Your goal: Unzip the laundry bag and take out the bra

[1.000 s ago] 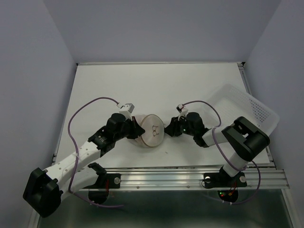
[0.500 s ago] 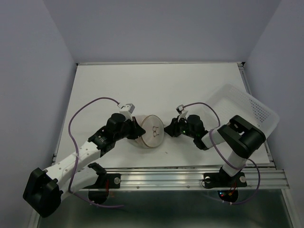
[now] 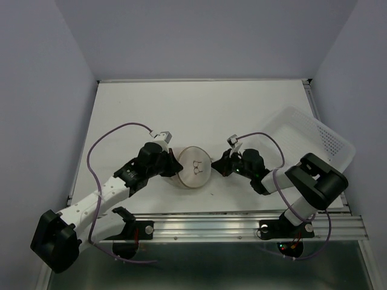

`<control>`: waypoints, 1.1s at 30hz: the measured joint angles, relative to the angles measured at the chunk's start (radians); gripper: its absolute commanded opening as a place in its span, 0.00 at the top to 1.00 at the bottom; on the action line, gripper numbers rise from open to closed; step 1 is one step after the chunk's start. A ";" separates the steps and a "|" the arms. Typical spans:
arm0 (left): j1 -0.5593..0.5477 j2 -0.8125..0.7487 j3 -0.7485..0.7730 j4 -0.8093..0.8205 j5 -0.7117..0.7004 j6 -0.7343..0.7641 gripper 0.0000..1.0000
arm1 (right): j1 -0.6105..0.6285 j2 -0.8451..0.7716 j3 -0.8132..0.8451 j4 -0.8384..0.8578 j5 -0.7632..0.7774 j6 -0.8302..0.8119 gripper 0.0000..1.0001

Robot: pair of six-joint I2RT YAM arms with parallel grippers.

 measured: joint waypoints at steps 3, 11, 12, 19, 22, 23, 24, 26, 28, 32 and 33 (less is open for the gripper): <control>0.010 0.047 0.058 -0.061 -0.067 0.015 0.89 | 0.000 -0.106 -0.023 -0.053 0.041 -0.002 0.99; 0.059 0.251 0.296 -0.074 -0.188 0.056 0.55 | 0.042 -0.333 -0.046 -0.213 0.163 0.029 0.99; 0.061 0.275 0.317 -0.058 -0.191 0.059 0.49 | 0.047 -0.351 -0.047 -0.237 0.178 0.037 0.99; 0.064 0.436 0.439 0.030 -0.226 0.051 0.01 | 0.100 -0.371 -0.047 -0.390 0.253 0.123 0.99; 0.063 0.422 0.420 0.051 -0.235 0.007 0.01 | 0.130 -0.348 -0.036 -0.433 0.285 0.164 0.99; 0.055 0.399 0.400 0.057 -0.246 -0.013 0.01 | 0.140 -0.339 -0.031 -0.442 0.295 0.174 0.99; 0.043 0.364 0.368 0.058 -0.262 -0.036 0.01 | 0.151 -0.331 -0.026 -0.453 0.309 0.188 0.99; 0.013 0.288 0.305 0.062 -0.293 -0.078 0.01 | 0.166 -0.322 -0.017 -0.467 0.330 0.210 0.99; -0.035 0.174 0.221 0.056 -0.325 -0.131 0.03 | 0.177 -0.316 -0.006 -0.480 0.350 0.230 0.99; -0.080 -0.050 0.045 0.043 -0.377 -0.258 0.07 | 0.182 -0.305 0.016 -0.486 0.381 0.262 0.99; -0.085 -0.098 0.002 0.035 -0.385 -0.288 0.08 | 0.183 -0.304 0.020 -0.486 0.385 0.269 0.99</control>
